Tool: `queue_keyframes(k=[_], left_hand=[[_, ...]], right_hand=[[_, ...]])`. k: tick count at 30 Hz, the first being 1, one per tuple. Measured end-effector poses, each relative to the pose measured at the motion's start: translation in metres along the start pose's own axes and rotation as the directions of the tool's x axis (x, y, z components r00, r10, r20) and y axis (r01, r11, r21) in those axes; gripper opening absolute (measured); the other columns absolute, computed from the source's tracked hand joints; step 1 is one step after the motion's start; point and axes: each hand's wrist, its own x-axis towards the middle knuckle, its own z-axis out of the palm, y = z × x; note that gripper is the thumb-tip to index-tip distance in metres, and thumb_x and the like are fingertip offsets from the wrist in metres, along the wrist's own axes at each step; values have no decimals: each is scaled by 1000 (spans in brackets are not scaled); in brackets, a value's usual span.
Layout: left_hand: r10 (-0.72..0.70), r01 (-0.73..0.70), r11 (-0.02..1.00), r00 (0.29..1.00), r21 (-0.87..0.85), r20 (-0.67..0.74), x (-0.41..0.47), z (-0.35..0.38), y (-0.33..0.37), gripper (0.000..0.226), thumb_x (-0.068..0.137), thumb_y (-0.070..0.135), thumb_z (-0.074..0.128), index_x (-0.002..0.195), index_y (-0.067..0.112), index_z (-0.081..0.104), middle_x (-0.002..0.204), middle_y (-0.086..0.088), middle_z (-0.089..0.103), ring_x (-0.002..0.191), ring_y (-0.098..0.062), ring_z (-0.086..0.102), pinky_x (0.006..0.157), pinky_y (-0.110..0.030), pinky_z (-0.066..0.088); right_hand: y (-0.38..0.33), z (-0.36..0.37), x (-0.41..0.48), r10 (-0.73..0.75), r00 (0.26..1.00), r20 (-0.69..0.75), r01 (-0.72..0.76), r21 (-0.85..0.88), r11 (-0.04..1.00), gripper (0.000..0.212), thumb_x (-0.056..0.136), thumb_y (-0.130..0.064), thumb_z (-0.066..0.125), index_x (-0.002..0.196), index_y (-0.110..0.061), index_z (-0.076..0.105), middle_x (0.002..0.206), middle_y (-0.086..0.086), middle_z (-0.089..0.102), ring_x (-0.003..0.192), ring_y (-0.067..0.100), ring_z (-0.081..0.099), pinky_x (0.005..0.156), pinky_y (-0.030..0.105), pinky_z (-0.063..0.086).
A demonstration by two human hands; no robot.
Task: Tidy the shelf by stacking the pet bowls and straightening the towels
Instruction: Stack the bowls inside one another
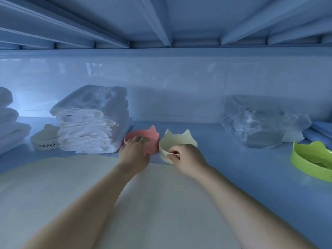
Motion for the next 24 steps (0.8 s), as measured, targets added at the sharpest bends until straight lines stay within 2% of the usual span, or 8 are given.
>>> queue_keyframes(k=[2,5,8,12,15,18,22,24], left_hand=[[-11,11,1000,1000,7,9,0,10,-6,43,80,15,51,122,18,53,125,-4,53,118,-27,45,92,-35,40],[-2,2,999,1000,-32,8,1,14,-8,38,82,12,51,120,15,55,122,-6,57,115,-28,46,90,-34,39],[8,-8,999,1000,35,-22,0,13,-7,32,86,17,52,117,21,56,119,-1,58,112,-26,48,89,-35,40],[50,-44,992,998,115,-45,-4,9,-7,28,87,24,52,113,30,58,114,6,60,110,-23,50,94,-38,32],[157,-153,986,986,72,-63,-6,6,-2,25,84,23,54,108,28,61,109,5,64,104,-23,56,78,-30,37],[229,-231,973,970,-13,-77,-8,2,3,23,83,20,56,104,25,64,104,2,67,96,-25,60,64,-26,33],[369,-368,919,929,-142,-23,-9,-9,-9,26,82,15,51,101,30,59,90,10,61,86,-22,57,63,-29,45],[331,-329,931,944,-161,-15,-6,-17,-16,33,82,16,53,109,34,58,95,15,63,91,-15,58,73,-26,47]], right_hand=[[5,2,1,-25,1000,-11,25,64,998,21,87,-31,56,78,-14,62,74,5,64,72,24,56,61,32,43],[10,6,1,-56,998,-38,58,62,996,15,80,-26,62,72,-14,60,71,2,60,69,20,53,58,33,40],[11,7,2,-60,998,-35,61,27,998,11,78,-26,66,75,-16,62,74,-2,59,70,17,52,60,32,40],[12,7,-1,-63,994,-87,62,-14,998,13,79,-28,65,80,-15,64,78,-3,59,73,17,52,63,30,40],[13,7,-4,-83,988,-129,72,-88,994,13,80,-28,63,84,-15,64,82,-3,62,78,19,54,62,27,32],[16,6,-6,-98,980,-171,74,-141,987,13,81,-26,62,87,-14,63,89,-1,65,83,21,56,65,25,28],[20,8,-7,-94,972,-214,64,-141,988,16,80,-30,62,90,-17,64,92,-4,66,88,19,57,74,27,35],[23,7,-6,-73,971,-228,45,-124,991,18,78,-32,64,90,-18,65,92,-6,68,89,17,58,79,28,39]])
